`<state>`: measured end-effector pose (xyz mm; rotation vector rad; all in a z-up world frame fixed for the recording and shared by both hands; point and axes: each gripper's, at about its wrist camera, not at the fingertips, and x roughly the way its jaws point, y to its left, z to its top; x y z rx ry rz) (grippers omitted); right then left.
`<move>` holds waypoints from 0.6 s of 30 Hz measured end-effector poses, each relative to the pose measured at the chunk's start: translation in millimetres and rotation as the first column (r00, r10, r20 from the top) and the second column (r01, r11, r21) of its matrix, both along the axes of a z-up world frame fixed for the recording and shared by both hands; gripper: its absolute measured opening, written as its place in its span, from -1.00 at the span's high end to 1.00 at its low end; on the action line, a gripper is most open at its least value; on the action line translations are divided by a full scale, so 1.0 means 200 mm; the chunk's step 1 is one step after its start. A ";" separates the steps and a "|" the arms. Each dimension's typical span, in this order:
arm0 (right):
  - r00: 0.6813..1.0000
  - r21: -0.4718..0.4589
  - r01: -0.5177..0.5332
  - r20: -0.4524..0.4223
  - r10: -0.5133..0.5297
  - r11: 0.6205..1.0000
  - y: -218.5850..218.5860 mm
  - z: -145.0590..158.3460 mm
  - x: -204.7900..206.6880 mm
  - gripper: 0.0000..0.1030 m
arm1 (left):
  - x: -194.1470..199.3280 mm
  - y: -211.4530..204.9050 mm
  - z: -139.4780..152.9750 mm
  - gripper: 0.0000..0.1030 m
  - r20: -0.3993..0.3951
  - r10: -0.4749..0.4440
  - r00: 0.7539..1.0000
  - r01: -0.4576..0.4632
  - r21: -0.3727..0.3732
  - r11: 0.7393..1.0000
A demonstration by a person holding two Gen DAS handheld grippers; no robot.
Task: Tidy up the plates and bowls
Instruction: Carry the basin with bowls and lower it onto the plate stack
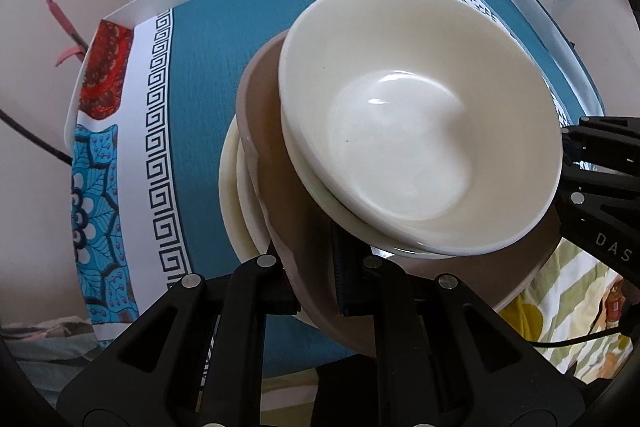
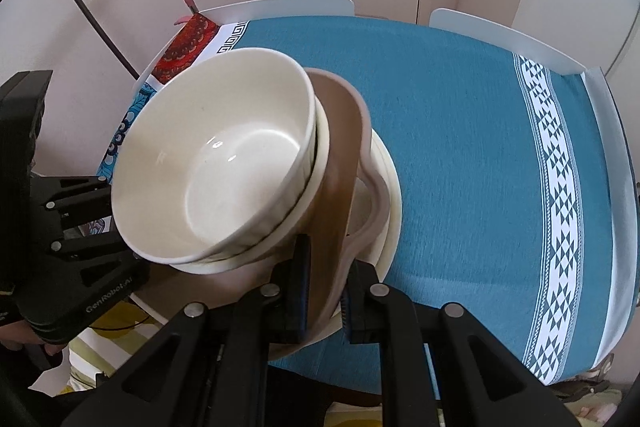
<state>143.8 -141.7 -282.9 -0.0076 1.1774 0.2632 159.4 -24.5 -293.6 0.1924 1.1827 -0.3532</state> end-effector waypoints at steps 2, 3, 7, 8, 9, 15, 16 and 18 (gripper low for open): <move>1.000 0.003 0.005 -0.004 -0.005 1.000 0.00 -0.01 0.00 0.77 | 0.00 0.00 0.00 0.82 -0.002 -0.001 1.000 0.001 -0.001 1.000; 1.000 0.005 0.008 -0.008 -0.008 1.000 0.00 -0.01 0.00 0.77 | 0.01 0.00 0.00 0.82 -0.004 -0.001 1.000 0.001 -0.002 1.000; 1.000 0.010 0.015 -0.012 -0.015 1.000 -0.01 -0.01 0.00 0.77 | 0.02 0.01 0.01 0.81 -0.017 0.004 1.000 -0.005 -0.010 1.000; 1.000 0.012 0.017 -0.014 -0.017 1.000 -0.01 -0.01 0.00 0.77 | 0.02 0.01 0.01 0.80 -0.022 0.006 1.000 -0.006 -0.011 1.000; 1.000 0.015 0.019 -0.016 -0.018 1.000 -0.01 -0.01 0.00 0.77 | 0.03 0.01 0.01 0.79 -0.030 0.008 1.000 -0.009 -0.014 1.000; 0.999 0.016 0.026 -0.026 -0.025 1.000 -0.02 0.00 0.02 0.73 | 0.04 -0.01 0.03 0.73 -0.066 -0.008 0.998 0.009 0.005 1.000; 0.999 0.016 0.027 -0.026 -0.026 1.000 -0.02 0.00 0.02 0.73 | 0.04 -0.01 0.03 0.70 -0.070 -0.009 0.997 0.010 0.008 1.000; 0.999 0.021 0.029 -0.025 -0.028 0.999 -0.03 0.01 0.02 0.71 | 0.04 -0.01 0.05 0.67 -0.071 -0.014 0.997 0.016 0.020 1.000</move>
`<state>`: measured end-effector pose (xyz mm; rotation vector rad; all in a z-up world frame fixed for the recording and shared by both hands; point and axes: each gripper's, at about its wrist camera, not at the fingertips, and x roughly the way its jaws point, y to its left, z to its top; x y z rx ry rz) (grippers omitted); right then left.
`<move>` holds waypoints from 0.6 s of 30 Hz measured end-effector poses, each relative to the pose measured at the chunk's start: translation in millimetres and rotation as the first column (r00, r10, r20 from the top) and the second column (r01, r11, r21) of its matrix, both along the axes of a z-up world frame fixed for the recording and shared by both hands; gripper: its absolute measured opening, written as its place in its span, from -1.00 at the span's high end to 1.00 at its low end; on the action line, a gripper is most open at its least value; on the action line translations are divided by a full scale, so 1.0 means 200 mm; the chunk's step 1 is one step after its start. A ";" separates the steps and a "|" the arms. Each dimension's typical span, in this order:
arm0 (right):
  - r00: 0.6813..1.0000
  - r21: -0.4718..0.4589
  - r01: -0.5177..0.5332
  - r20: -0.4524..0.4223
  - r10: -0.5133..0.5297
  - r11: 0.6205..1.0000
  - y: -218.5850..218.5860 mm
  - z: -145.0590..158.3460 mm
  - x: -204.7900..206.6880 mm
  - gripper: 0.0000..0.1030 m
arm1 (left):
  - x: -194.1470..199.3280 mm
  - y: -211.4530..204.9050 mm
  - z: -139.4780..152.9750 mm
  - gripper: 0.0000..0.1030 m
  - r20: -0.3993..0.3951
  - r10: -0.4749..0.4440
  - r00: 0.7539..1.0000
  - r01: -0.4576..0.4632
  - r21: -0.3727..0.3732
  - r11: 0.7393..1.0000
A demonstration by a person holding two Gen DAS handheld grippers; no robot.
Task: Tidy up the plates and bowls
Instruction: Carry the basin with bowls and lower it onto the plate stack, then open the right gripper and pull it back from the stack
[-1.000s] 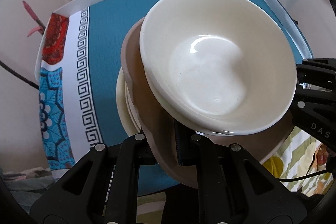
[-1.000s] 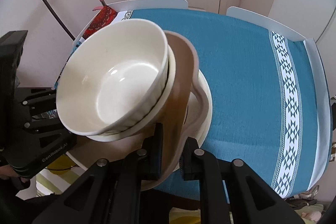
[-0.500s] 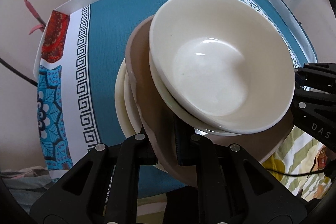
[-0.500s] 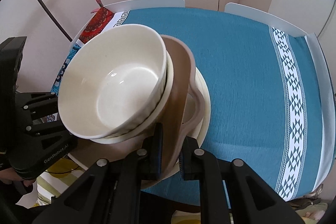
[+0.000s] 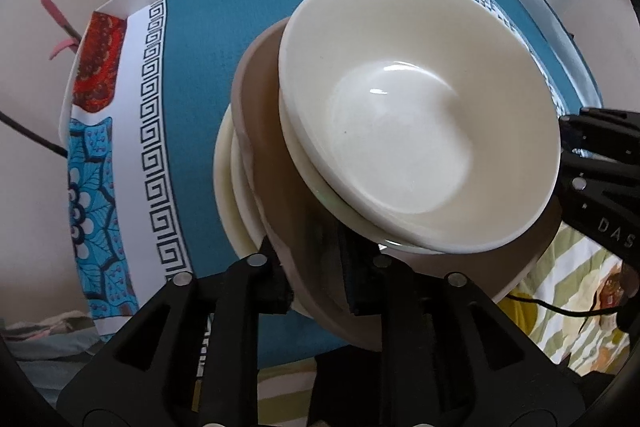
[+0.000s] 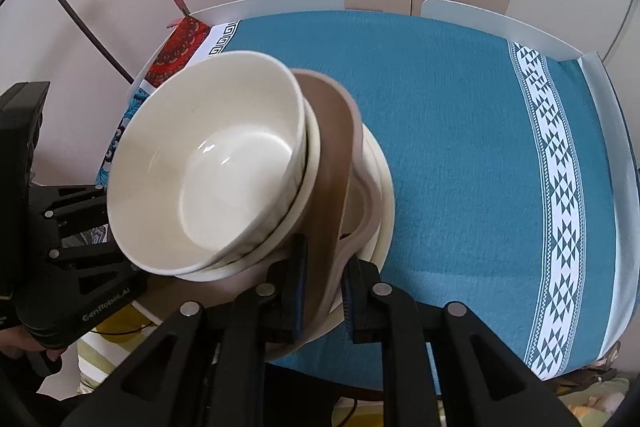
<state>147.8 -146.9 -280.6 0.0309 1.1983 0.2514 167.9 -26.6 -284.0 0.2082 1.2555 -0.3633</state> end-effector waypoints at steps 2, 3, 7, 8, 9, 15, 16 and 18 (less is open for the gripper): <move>1.000 0.002 -0.005 0.000 0.005 1.000 0.00 0.01 0.00 0.70 | 0.00 0.00 0.02 0.67 -0.002 -0.006 1.000 0.006 0.005 1.000; 1.000 0.002 -0.006 0.000 0.006 1.000 0.00 0.01 0.00 0.69 | 0.00 0.00 0.02 0.66 -0.002 -0.006 1.000 0.006 0.006 1.000; 1.000 -0.004 -0.007 -0.002 0.007 1.000 0.01 0.02 -0.01 0.66 | 0.00 -0.01 0.05 0.64 -0.009 -0.011 1.000 0.011 0.021 1.000; 1.000 -0.008 -0.003 -0.005 0.003 1.000 0.00 0.02 -0.01 0.60 | 0.00 -0.01 0.06 0.63 -0.010 -0.014 1.000 0.014 0.026 1.000; 1.000 -0.010 0.001 -0.012 -0.001 1.000 0.00 0.03 -0.01 0.51 | -0.01 -0.01 0.08 0.61 -0.008 -0.021 1.000 0.021 0.033 0.999; 0.999 -0.004 0.020 -0.046 -0.020 1.000 -0.03 0.02 -0.05 0.19 | -0.05 -0.04 0.13 0.29 0.009 -0.050 0.999 0.049 0.065 0.997; 0.999 0.002 0.023 -0.046 -0.022 1.000 -0.03 0.03 -0.05 0.18 | -0.04 -0.03 0.14 0.12 0.015 -0.045 0.999 0.043 0.073 0.996; 0.998 0.006 0.031 -0.047 -0.031 0.999 -0.04 0.04 -0.06 0.18 | -0.04 -0.01 0.15 -0.02 0.022 -0.029 0.999 0.027 0.075 0.997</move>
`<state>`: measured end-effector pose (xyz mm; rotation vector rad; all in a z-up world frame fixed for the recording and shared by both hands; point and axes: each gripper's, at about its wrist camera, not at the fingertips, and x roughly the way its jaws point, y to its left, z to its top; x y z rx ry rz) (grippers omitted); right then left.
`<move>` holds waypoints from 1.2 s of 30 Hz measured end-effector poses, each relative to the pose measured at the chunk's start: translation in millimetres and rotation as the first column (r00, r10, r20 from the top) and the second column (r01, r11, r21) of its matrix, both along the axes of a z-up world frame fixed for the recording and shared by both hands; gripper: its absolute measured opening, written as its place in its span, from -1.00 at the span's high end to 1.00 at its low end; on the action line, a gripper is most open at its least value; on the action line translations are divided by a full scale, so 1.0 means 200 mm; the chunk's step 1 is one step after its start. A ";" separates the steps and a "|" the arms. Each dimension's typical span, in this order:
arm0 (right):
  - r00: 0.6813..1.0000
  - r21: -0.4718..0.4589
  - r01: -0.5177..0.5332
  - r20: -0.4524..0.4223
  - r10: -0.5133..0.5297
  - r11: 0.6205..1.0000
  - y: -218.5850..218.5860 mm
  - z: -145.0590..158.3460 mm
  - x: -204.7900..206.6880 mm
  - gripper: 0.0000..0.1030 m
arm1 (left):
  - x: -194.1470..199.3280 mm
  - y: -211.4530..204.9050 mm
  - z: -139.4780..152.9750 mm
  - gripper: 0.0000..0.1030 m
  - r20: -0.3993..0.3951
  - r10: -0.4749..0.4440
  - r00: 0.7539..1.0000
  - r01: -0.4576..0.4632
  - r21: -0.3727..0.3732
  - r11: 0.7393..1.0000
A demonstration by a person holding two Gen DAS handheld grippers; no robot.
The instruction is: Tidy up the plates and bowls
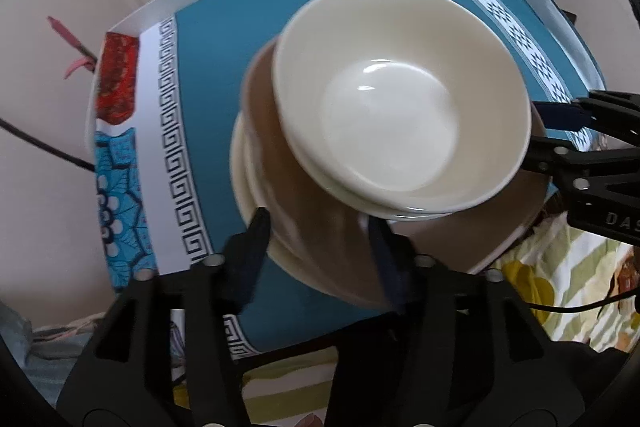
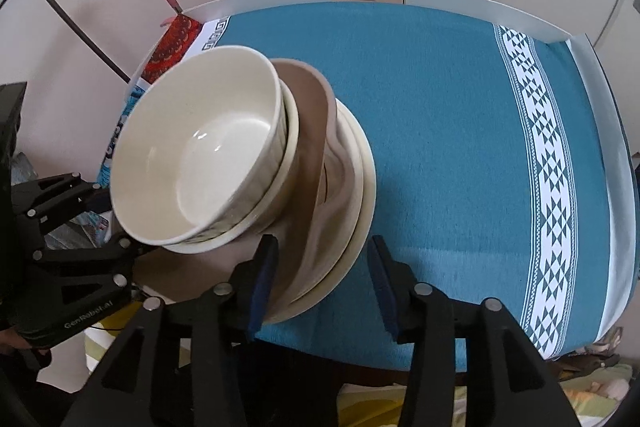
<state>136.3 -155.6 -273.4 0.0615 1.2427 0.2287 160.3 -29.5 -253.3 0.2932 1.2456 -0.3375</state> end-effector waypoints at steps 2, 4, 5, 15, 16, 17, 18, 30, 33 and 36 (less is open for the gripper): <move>1.000 -0.002 -0.002 0.001 0.002 1.000 0.00 0.01 -0.01 0.18 | 0.00 0.03 0.02 -0.16 -0.014 0.012 1.000 -0.012 -0.036 0.999; 1.000 0.000 0.001 0.007 -0.001 1.000 0.00 0.03 -0.03 0.18 | -0.01 0.03 0.04 -0.18 -0.009 0.013 1.000 -0.013 -0.040 0.999; 1.000 0.000 0.002 0.012 -0.002 1.000 -0.01 0.04 -0.04 0.18 | -0.02 0.03 0.05 -0.18 0.000 0.014 1.000 -0.014 -0.038 0.999; 0.992 0.013 0.019 0.126 -0.021 1.000 -0.03 0.26 -0.19 0.14 | -0.18 0.05 0.21 -0.41 0.070 0.064 0.995 -0.059 -0.065 0.996; 0.990 0.019 0.030 0.135 -0.033 0.999 -0.03 0.27 -0.19 0.07 | -0.18 0.04 0.21 -0.50 0.079 0.076 0.994 -0.070 -0.069 0.995; 0.991 0.029 0.036 0.131 -0.040 0.999 -0.03 0.26 -0.19 -0.05 | -0.18 0.04 0.21 -0.50 0.080 0.087 0.993 -0.082 -0.067 0.994; 0.992 0.047 0.044 0.120 -0.049 0.998 -0.03 0.24 -0.19 -0.05 | -0.18 0.03 0.21 -0.50 0.076 0.097 0.992 -0.092 -0.068 0.993; 0.903 0.000 0.140 0.410 -0.128 0.990 -0.11 0.71 -0.43 -0.94 | -0.46 0.12 0.78 -0.99 0.444 0.224 0.868 -0.160 -0.179 0.971; 0.825 -0.018 0.192 0.545 -0.152 0.981 -0.13 0.92 -0.53 -0.94 | -0.59 0.16 1.01 -1.00 0.628 0.269 0.731 -0.166 -0.218 0.962; 0.751 -0.027 0.230 0.641 -0.160 0.973 -0.13 1.08 -0.61 -0.95 | -0.67 0.18 1.17 -1.00 0.707 0.302 0.639 -0.183 -0.241 0.953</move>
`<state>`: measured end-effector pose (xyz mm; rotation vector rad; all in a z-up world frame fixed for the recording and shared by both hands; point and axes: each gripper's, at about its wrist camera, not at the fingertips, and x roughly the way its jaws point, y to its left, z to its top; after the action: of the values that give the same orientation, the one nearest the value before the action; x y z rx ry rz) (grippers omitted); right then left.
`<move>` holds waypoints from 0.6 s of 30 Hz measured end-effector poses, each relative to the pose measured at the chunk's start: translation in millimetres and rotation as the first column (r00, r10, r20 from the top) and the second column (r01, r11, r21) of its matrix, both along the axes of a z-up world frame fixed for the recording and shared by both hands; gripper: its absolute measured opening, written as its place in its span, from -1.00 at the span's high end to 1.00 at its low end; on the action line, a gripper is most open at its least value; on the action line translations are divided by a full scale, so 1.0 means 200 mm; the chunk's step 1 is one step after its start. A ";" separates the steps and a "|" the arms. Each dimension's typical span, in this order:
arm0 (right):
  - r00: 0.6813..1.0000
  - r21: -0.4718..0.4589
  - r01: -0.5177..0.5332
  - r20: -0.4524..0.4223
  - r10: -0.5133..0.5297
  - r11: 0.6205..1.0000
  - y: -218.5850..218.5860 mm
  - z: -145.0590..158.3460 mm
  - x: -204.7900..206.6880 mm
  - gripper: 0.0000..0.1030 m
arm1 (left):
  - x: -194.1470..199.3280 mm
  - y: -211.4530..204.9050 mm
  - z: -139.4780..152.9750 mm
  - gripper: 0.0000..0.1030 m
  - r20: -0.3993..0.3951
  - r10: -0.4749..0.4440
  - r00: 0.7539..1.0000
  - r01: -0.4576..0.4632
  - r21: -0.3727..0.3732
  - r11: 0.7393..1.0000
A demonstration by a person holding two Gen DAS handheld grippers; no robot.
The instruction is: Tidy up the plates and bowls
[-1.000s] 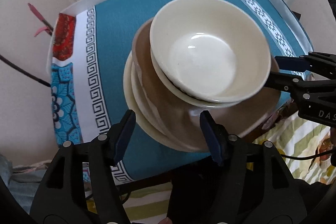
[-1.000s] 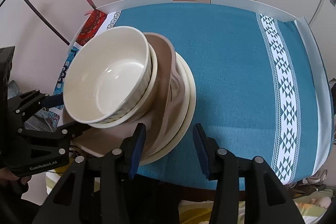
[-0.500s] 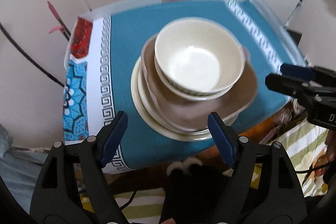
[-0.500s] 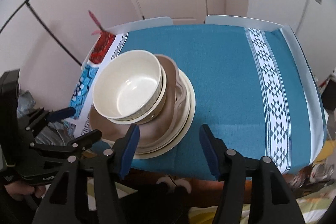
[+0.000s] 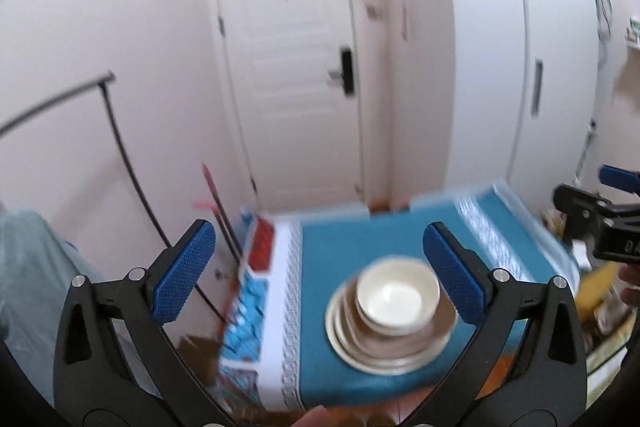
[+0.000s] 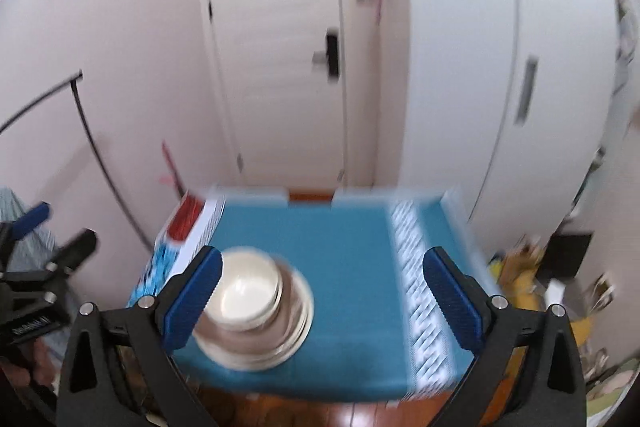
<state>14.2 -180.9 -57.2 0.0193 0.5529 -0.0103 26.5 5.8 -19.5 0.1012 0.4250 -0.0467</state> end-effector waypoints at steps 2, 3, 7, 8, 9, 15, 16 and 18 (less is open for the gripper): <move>0.999 -0.016 0.016 0.045 -0.015 1.000 0.01 0.06 -0.03 -0.96 | -0.03 0.02 0.07 -1.00 0.034 0.010 0.999 -0.010 -0.021 1.000; 0.998 -0.020 0.019 0.060 -0.018 1.000 0.01 0.09 -0.05 -0.96 | -0.04 0.03 0.10 -1.00 0.046 0.011 0.999 -0.009 -0.037 0.999; 0.994 -0.007 0.041 0.106 -0.040 0.999 0.00 0.14 -0.10 -0.96 | -0.08 0.04 0.16 -1.00 0.073 0.011 0.997 -0.007 -0.058 0.998; 0.992 -0.006 0.046 0.117 -0.045 0.999 0.00 0.16 -0.11 -0.96 | -0.09 0.04 0.17 -1.00 0.075 0.015 0.997 -0.011 -0.056 0.998; 0.991 -0.008 0.049 0.122 -0.047 0.999 0.00 0.17 -0.12 -0.96 | -0.10 0.04 0.17 -1.00 0.078 0.017 0.997 -0.013 -0.056 0.998; 0.986 -0.013 0.054 0.160 -0.051 0.998 0.01 0.22 -0.17 -0.96 | -0.13 0.01 0.21 -1.00 0.110 0.013 0.994 -0.007 -0.055 0.998; 0.985 -0.013 0.057 0.165 -0.054 0.998 0.02 0.22 -0.17 -0.96 | -0.14 0.01 0.22 -1.00 0.112 0.015 0.994 -0.009 -0.057 0.998; 0.983 -0.016 0.062 0.175 -0.058 0.998 0.03 0.23 -0.18 -0.96 | -0.14 0.02 0.22 -1.00 0.112 0.013 0.994 -0.007 -0.062 0.998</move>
<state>-21.4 -175.1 -10.4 0.0158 0.3771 -0.0729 -0.9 9.2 24.8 0.0404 0.3117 -0.0440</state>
